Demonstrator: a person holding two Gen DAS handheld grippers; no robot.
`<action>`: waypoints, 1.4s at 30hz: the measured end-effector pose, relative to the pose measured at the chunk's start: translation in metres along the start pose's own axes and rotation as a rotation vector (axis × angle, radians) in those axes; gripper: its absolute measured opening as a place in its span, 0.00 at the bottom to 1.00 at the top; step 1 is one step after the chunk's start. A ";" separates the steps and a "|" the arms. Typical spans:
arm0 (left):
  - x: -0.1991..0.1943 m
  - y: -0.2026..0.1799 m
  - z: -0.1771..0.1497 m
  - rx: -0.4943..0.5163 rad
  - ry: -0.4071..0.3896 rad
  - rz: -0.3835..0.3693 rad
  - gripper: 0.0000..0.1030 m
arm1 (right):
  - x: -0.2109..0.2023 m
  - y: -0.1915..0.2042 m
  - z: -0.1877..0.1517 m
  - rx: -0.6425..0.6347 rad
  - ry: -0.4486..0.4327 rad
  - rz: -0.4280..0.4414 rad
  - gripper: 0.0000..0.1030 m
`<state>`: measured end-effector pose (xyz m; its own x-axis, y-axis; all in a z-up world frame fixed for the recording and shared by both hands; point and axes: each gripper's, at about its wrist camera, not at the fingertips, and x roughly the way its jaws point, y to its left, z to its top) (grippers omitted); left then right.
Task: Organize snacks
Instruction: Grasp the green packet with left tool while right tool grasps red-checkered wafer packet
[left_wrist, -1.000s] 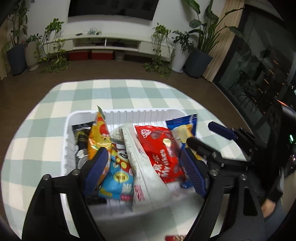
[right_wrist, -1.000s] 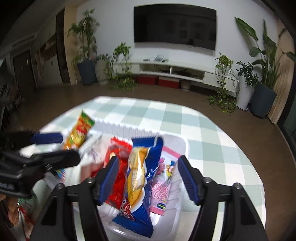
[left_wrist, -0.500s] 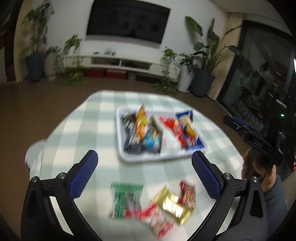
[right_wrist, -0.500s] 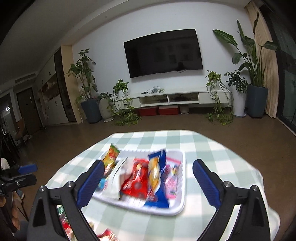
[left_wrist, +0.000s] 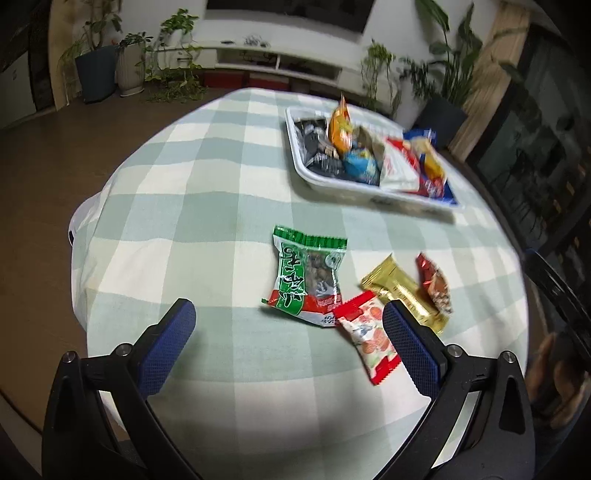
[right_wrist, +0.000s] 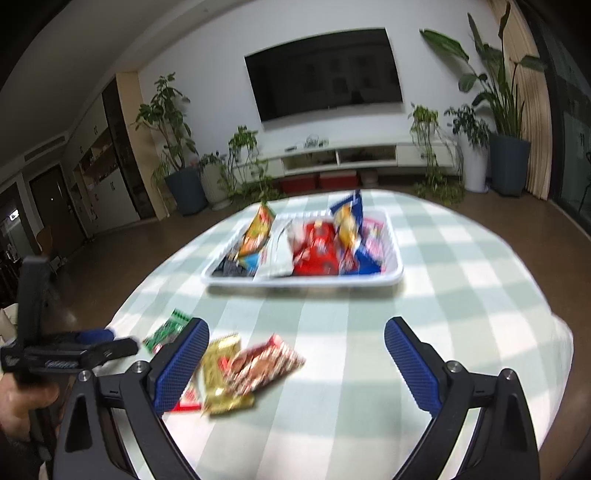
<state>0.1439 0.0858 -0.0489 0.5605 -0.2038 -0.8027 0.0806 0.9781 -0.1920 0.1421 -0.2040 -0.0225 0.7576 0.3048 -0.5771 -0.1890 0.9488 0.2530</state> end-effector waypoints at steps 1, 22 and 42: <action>0.004 -0.003 0.003 0.015 0.015 0.007 1.00 | -0.003 0.003 -0.005 0.009 0.011 0.004 0.95; 0.081 -0.022 0.042 0.190 0.182 0.135 0.69 | -0.013 0.012 -0.033 0.033 0.096 0.021 0.95; 0.060 -0.015 0.027 0.189 0.126 0.051 0.28 | 0.000 0.005 -0.039 0.078 0.155 0.004 0.94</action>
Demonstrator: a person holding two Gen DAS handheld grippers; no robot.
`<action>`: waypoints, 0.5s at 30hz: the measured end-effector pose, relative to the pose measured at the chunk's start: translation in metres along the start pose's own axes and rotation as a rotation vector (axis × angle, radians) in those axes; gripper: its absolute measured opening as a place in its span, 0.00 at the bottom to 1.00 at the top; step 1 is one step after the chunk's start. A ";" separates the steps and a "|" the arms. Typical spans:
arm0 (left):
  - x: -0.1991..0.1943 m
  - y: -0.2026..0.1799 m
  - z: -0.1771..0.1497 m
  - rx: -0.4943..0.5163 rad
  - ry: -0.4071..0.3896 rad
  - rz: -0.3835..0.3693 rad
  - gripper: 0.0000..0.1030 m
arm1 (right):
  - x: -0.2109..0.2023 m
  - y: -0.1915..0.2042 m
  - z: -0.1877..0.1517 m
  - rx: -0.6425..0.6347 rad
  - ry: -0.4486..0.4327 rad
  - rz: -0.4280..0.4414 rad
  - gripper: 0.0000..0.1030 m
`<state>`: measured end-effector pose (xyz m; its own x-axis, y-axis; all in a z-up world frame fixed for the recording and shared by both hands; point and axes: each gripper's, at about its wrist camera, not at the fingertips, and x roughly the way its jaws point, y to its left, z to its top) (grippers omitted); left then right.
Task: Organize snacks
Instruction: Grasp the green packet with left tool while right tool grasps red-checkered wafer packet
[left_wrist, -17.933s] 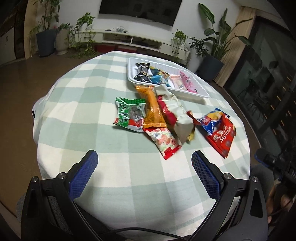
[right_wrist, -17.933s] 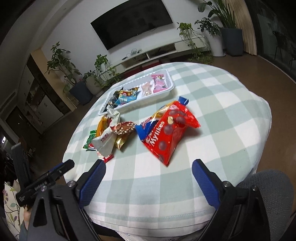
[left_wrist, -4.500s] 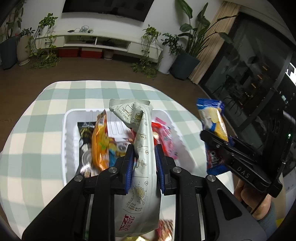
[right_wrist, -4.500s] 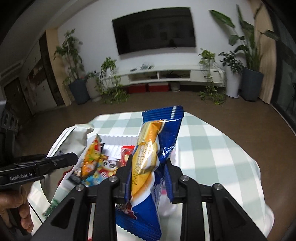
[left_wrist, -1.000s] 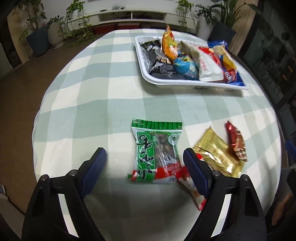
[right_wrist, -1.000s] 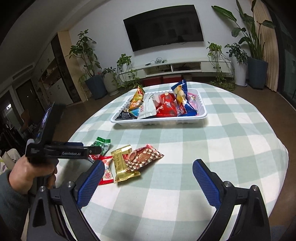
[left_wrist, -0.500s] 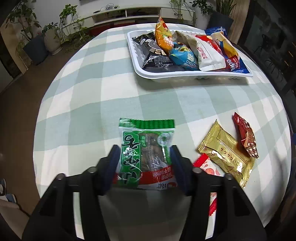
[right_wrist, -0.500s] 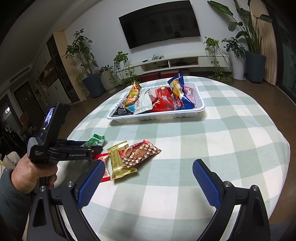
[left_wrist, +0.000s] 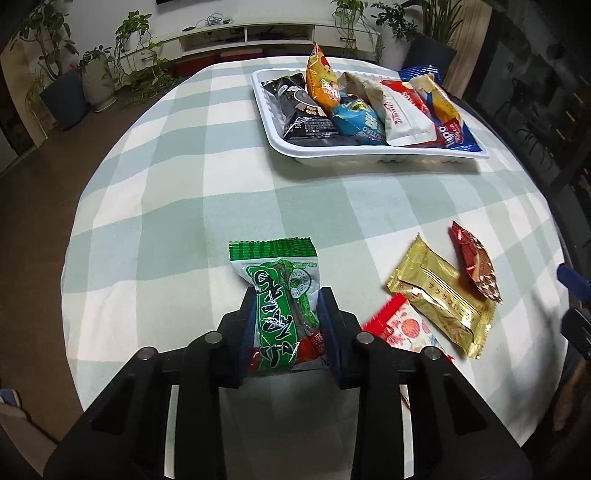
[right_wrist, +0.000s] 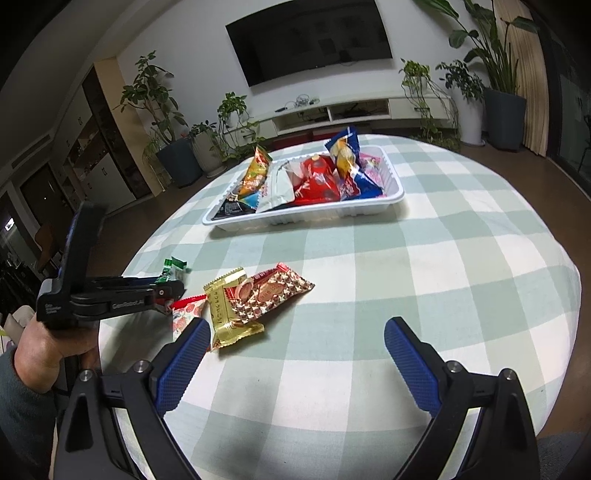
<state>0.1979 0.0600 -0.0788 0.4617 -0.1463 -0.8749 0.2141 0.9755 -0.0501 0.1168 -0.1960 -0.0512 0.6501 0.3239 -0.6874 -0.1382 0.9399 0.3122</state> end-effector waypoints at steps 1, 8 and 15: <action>-0.002 0.000 -0.002 -0.004 -0.005 -0.009 0.27 | 0.002 0.000 0.001 0.004 0.007 0.001 0.94; -0.023 0.006 -0.024 -0.076 -0.065 -0.101 0.25 | 0.022 -0.004 0.016 0.083 0.093 0.028 0.77; -0.040 0.007 -0.044 -0.110 -0.098 -0.146 0.25 | 0.072 -0.014 0.035 0.299 0.271 0.134 0.56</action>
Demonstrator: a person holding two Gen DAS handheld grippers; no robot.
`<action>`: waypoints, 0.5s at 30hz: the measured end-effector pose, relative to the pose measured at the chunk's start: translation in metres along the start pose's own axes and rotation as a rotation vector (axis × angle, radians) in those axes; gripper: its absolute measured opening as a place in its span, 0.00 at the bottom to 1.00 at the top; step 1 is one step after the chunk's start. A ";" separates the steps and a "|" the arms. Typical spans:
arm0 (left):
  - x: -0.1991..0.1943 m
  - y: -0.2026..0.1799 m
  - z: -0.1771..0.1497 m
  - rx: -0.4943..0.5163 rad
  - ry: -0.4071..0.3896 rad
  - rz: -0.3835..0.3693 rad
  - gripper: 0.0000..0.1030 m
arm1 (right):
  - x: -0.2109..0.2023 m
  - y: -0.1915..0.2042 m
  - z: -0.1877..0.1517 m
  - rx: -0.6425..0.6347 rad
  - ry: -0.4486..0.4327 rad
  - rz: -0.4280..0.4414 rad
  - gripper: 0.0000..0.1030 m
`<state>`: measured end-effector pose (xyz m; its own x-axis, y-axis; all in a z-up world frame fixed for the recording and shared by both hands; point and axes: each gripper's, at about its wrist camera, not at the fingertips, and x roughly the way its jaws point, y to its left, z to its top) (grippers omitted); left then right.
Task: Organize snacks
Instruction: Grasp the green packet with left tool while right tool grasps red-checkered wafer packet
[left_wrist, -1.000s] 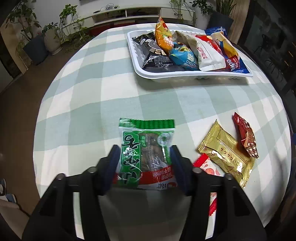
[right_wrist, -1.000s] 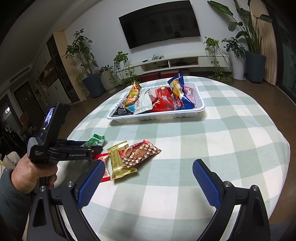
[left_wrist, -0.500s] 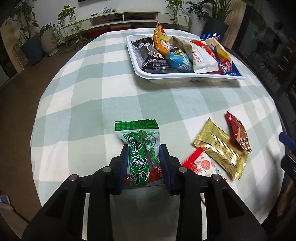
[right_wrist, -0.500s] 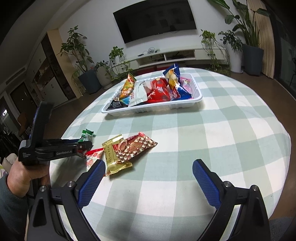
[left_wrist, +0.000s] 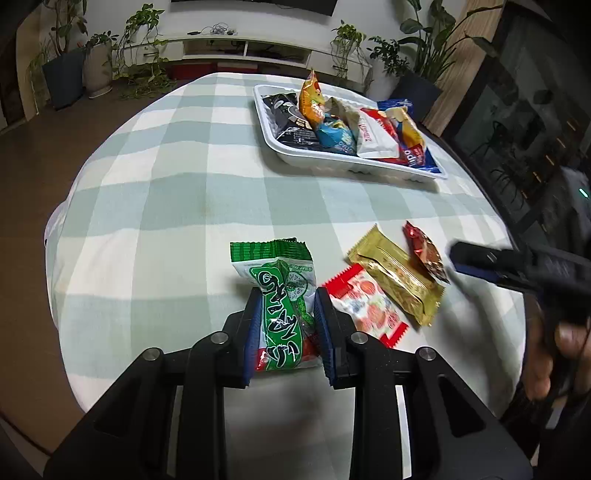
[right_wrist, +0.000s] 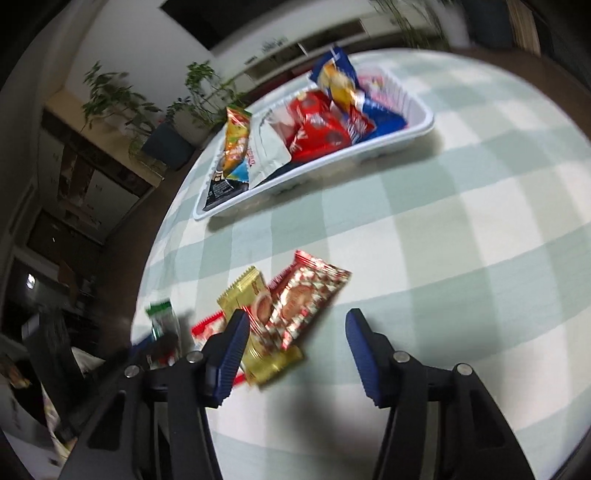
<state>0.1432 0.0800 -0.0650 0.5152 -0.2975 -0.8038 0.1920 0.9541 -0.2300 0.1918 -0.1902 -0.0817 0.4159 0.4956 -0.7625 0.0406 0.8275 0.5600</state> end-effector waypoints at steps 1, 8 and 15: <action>-0.002 0.000 -0.002 -0.002 -0.002 -0.005 0.25 | 0.004 0.000 0.003 0.018 0.019 0.008 0.56; -0.001 0.000 -0.010 -0.013 0.001 -0.028 0.25 | 0.032 0.015 0.019 0.016 0.092 -0.069 0.57; 0.003 0.000 -0.014 -0.015 0.008 -0.040 0.25 | 0.042 0.040 0.015 -0.187 0.098 -0.220 0.42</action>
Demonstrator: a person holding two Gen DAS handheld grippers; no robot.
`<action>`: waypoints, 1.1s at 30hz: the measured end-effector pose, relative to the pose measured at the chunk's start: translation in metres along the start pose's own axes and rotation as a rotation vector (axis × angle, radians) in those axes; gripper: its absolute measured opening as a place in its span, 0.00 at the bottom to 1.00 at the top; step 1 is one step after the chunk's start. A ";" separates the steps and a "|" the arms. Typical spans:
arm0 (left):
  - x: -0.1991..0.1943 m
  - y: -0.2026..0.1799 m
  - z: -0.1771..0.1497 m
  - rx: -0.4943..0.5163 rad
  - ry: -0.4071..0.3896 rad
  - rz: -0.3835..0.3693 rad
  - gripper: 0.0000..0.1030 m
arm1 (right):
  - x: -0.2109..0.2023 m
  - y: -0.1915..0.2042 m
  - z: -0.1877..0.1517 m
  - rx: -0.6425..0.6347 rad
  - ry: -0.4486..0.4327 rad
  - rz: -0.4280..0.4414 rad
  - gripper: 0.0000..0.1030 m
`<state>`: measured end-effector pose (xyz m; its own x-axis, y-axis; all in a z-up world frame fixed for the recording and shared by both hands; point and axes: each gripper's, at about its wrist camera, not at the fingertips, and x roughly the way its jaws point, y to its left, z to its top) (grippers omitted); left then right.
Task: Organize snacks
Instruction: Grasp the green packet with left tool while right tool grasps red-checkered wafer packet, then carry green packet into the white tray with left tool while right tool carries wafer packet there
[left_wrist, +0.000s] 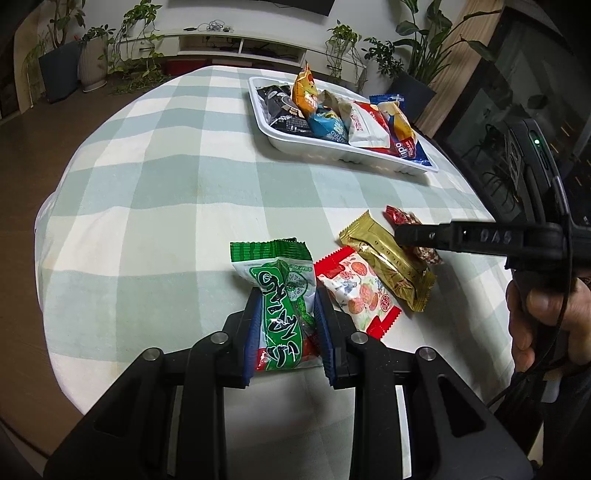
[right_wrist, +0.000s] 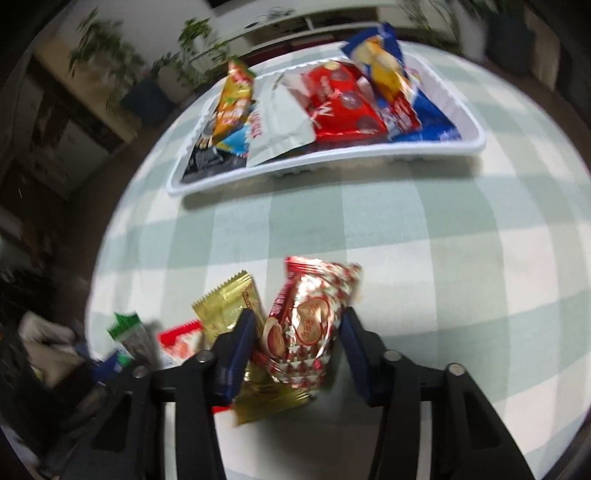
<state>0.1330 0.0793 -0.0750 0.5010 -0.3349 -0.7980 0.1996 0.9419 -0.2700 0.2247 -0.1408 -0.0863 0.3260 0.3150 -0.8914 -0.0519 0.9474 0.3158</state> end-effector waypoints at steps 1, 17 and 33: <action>0.001 0.000 0.000 -0.001 0.001 -0.001 0.25 | 0.000 0.004 -0.001 -0.036 -0.007 -0.033 0.39; -0.001 0.000 -0.001 -0.006 -0.006 -0.010 0.25 | -0.018 -0.008 -0.027 -0.132 -0.091 -0.086 0.27; -0.012 -0.013 0.039 0.004 -0.048 -0.062 0.25 | -0.064 -0.065 -0.030 0.000 -0.212 -0.037 0.27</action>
<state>0.1578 0.0704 -0.0408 0.5275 -0.3938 -0.7528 0.2347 0.9192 -0.3163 0.1788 -0.2210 -0.0591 0.5191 0.2614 -0.8137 -0.0368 0.9580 0.2843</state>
